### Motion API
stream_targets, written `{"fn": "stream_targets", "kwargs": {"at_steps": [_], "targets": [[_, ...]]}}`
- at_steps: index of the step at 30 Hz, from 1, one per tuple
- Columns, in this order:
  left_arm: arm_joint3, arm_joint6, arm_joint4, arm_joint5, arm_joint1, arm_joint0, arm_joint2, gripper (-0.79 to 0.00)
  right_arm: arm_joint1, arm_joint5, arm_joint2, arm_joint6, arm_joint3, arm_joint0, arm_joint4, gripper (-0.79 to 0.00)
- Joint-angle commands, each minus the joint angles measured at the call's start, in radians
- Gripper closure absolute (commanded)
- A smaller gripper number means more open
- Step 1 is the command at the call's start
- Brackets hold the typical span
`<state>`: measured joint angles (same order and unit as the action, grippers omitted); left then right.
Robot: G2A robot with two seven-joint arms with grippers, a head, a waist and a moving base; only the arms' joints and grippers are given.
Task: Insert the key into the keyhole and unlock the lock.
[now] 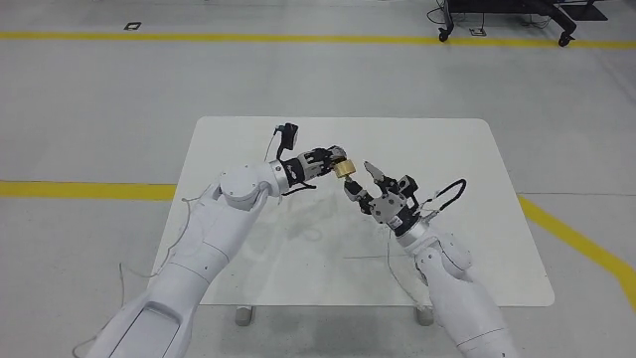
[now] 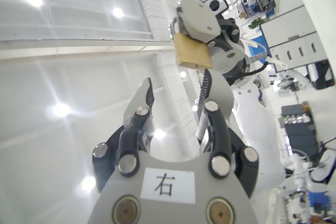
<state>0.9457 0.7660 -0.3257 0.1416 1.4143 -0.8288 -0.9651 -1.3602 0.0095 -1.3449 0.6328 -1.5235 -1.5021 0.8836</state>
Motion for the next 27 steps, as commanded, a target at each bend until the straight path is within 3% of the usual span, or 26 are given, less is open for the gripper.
{"fn": "stream_targets", "kwargs": {"at_steps": [1,5,9,15,20,21,22,23,24,27], "targets": [[-0.004,-0.011,0.004,-0.021,0.001,0.003,0.001,0.000,0.008,-0.039,-0.032,-0.024,-0.052,-0.038,-0.067,-0.785],[-0.027,-0.068,0.104,-0.099,0.004,0.025,0.034,0.000,0.019,-0.147,-0.118,-0.165,-0.161,-0.132,-0.185,-0.785],[-0.029,-0.159,0.298,-0.179,0.017,0.042,0.122,0.000,0.022,-0.193,-0.184,-0.226,-0.239,-0.206,-0.155,-0.785],[-0.070,-0.052,0.404,-0.310,0.057,0.070,0.263,0.000,0.022,-0.193,-0.184,-0.226,-0.239,-0.206,-0.155,-0.785],[-0.117,-0.036,0.453,-0.330,0.095,0.100,0.339,0.000,0.022,-0.193,-0.184,-0.226,-0.239,-0.206,-0.155,-0.785],[-0.127,-0.041,0.449,-0.326,0.101,0.104,0.343,-0.092,0.022,-0.193,-0.184,-0.226,-0.239,-0.206,-0.155,-0.785],[-0.137,-0.045,0.442,-0.321,0.106,0.108,0.344,-0.348,0.022,-0.193,-0.184,-0.226,-0.239,-0.206,-0.155,-0.785],[-0.147,-0.049,0.429,-0.311,0.110,0.111,0.341,-0.727,0.022,-0.193,-0.184,-0.226,-0.239,-0.206,-0.155,-0.785],[-0.155,-0.050,0.420,-0.297,0.114,0.116,0.338,-0.785,0.022,-0.193,-0.184,-0.226,-0.239,-0.206,-0.155,-0.785],[-0.172,-0.047,0.391,-0.236,0.119,0.123,0.323,-0.785,0.022,-0.193,-0.184,-0.226,-0.239,-0.206,-0.155,-0.785]]}}
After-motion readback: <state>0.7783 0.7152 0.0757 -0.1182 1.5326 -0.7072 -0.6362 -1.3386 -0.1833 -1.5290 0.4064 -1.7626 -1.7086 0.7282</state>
